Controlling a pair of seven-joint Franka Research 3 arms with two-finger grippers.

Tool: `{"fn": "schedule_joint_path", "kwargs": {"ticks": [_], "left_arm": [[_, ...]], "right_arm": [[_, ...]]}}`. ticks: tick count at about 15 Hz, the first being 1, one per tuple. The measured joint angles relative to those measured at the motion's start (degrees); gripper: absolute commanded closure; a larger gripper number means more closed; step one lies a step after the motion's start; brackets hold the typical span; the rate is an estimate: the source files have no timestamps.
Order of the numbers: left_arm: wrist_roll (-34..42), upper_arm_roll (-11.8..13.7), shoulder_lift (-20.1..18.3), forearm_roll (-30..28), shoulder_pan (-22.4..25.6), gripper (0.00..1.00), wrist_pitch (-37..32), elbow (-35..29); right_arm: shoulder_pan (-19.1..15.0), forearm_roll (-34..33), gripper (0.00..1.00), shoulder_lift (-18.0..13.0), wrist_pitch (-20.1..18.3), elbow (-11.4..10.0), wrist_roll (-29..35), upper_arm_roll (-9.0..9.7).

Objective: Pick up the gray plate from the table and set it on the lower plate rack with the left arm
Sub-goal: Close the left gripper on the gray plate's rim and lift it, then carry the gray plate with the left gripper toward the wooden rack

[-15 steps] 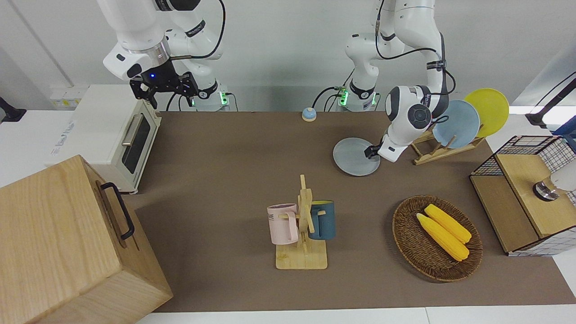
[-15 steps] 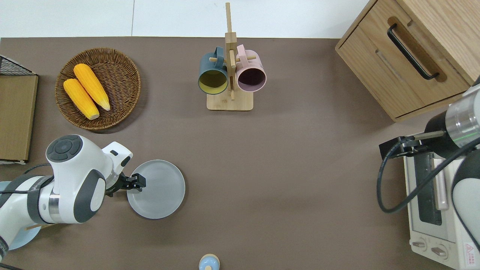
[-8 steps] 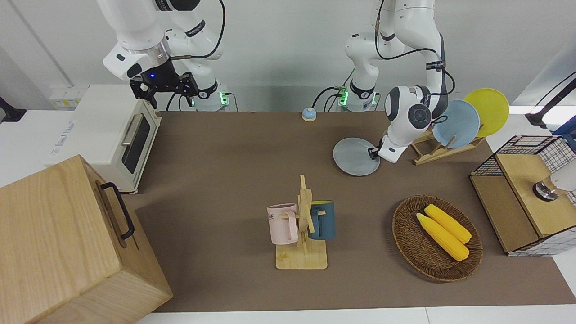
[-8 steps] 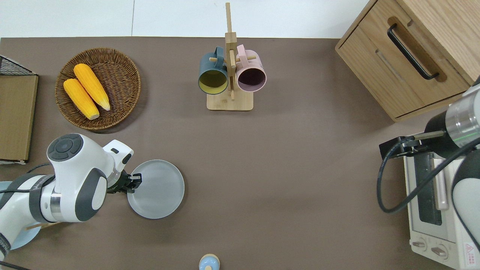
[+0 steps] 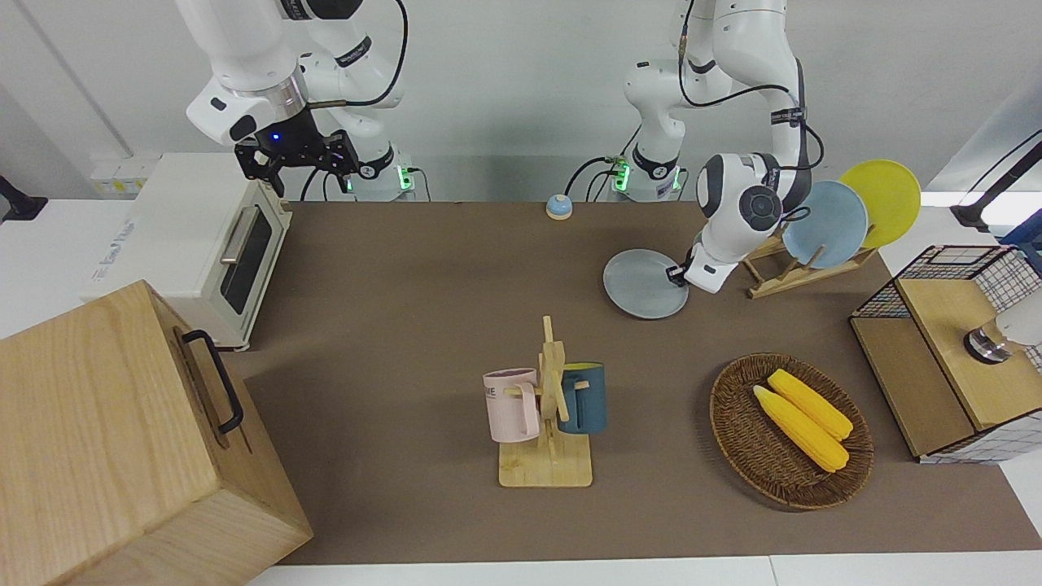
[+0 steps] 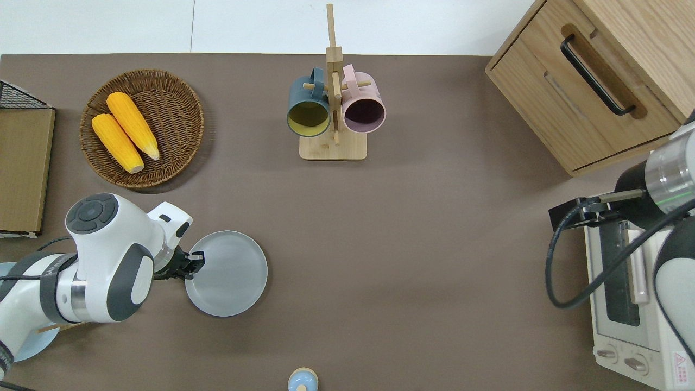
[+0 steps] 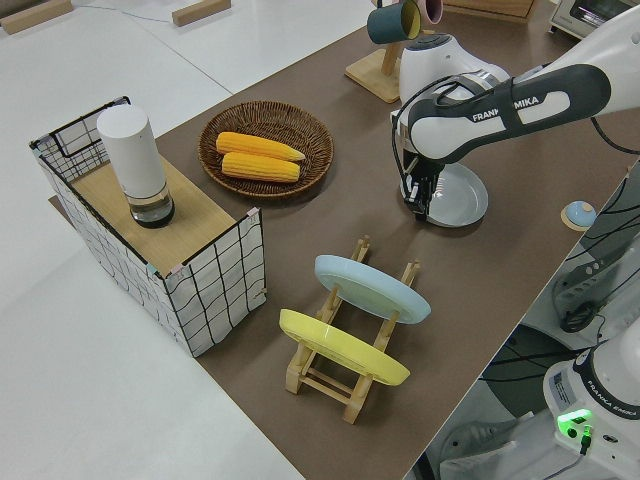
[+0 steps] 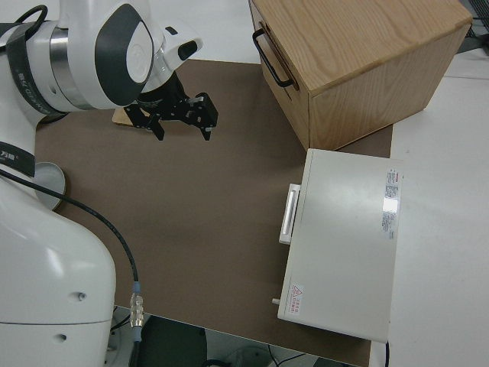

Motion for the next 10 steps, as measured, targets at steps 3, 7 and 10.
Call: {"fn": "schedule_joint_path", "kwargs": {"ticks": [3, 7, 10], "left_arm": [[-1.2, 0.1, 0.0, -0.1, 0.1, 1.0, -2.6, 3.1], [-2.0, 0.6, 0.0, -0.1, 0.1, 1.0, -8.4, 8.3], [-4.2, 0.8, -0.1, 0.1, 0.2, 1.0, -11.7, 10.3]], "right_arm": [[0.0, 0.0, 0.017, 0.0, 0.0, 0.0, 0.0, 0.0], [0.0, 0.0, 0.017, 0.0, 0.0, 0.0, 0.0, 0.0], [0.0, 0.0, 0.017, 0.0, 0.0, 0.0, 0.0, 0.0]]}}
